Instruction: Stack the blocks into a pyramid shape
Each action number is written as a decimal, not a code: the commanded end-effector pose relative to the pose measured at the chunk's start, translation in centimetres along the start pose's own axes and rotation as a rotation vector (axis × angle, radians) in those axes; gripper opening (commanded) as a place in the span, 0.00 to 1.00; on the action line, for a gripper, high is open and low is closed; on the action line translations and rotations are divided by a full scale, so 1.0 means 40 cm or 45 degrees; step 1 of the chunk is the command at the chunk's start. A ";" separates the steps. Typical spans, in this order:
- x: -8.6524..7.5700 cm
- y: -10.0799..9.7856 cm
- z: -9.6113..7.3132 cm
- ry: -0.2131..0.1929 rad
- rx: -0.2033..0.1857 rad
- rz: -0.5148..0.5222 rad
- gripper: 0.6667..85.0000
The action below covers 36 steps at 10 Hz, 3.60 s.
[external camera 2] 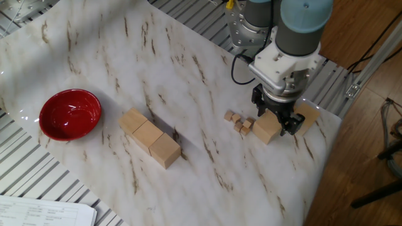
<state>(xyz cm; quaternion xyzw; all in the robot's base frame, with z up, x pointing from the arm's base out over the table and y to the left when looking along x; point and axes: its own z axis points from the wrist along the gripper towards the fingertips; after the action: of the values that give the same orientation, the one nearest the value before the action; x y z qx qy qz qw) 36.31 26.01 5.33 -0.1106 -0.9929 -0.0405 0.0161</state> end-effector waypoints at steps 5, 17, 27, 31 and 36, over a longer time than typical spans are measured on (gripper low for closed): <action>-0.014 -0.027 0.025 -0.014 0.002 -0.021 0.84; -0.008 -0.013 -0.001 0.018 -0.030 0.181 0.22; -0.072 0.061 -0.076 -0.097 0.119 -0.263 0.00; -0.160 0.015 -0.118 -0.211 0.211 -0.840 0.00; -0.214 -0.004 -0.121 -0.240 0.213 -1.330 0.00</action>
<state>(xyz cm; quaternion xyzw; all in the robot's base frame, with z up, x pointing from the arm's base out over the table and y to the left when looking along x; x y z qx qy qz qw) 43.69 24.23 9.84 0.3110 -0.9461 0.0436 -0.0787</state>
